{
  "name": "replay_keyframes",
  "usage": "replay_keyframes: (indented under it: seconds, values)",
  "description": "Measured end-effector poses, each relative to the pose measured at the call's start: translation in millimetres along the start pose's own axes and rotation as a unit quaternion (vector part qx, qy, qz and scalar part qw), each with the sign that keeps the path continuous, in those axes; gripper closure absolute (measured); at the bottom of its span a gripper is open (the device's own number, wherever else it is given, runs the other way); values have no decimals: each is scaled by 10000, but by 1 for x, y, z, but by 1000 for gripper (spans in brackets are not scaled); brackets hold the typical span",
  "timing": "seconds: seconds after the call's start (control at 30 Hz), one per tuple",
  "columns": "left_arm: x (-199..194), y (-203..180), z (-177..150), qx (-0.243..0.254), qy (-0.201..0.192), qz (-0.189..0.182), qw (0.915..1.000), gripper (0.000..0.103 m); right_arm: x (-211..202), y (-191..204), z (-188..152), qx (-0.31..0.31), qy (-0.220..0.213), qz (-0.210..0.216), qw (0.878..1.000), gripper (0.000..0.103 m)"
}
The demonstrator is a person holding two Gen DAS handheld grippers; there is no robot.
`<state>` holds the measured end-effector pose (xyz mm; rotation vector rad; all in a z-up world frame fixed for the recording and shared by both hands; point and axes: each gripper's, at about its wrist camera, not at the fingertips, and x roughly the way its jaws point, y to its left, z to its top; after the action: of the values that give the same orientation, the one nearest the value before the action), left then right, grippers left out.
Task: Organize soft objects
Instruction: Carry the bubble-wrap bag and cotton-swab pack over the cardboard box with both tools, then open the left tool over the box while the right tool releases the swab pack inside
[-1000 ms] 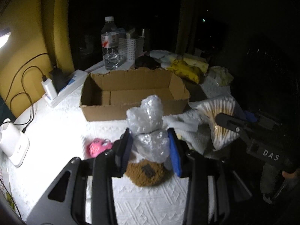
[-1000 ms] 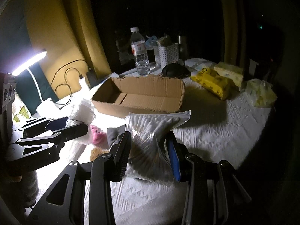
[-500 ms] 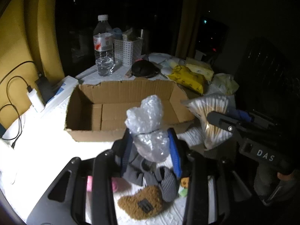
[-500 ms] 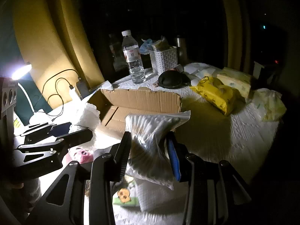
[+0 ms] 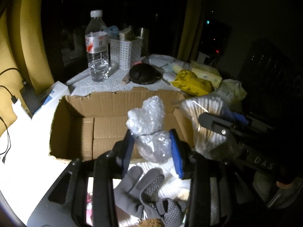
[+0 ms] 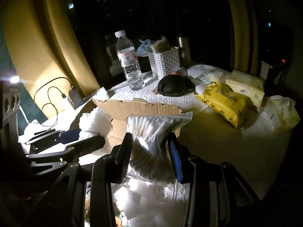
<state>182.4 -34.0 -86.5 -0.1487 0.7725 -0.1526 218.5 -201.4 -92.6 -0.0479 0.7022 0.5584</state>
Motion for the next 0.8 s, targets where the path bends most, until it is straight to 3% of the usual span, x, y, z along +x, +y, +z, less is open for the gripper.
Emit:
replay_keyframes:
  seconds: [0.47, 0.6, 0.7, 0.8]
  values:
    - [42, 22, -6, -160, 318, -78, 9993, 62, 39, -11, 4, 244, 162, 131, 9995, 62]
    - [44, 23, -8, -164, 398, 38, 9991, 48, 44, -10, 2, 234, 238, 233, 9992, 60]
    - [41, 21, -9, -115, 389, 24, 9992, 44, 43, -9, 3, 241, 215, 235, 9992, 44]
    - [34, 20, -9, -122, 334, 49, 9994, 39, 38, -10, 3, 229, 158, 186, 9994, 44]
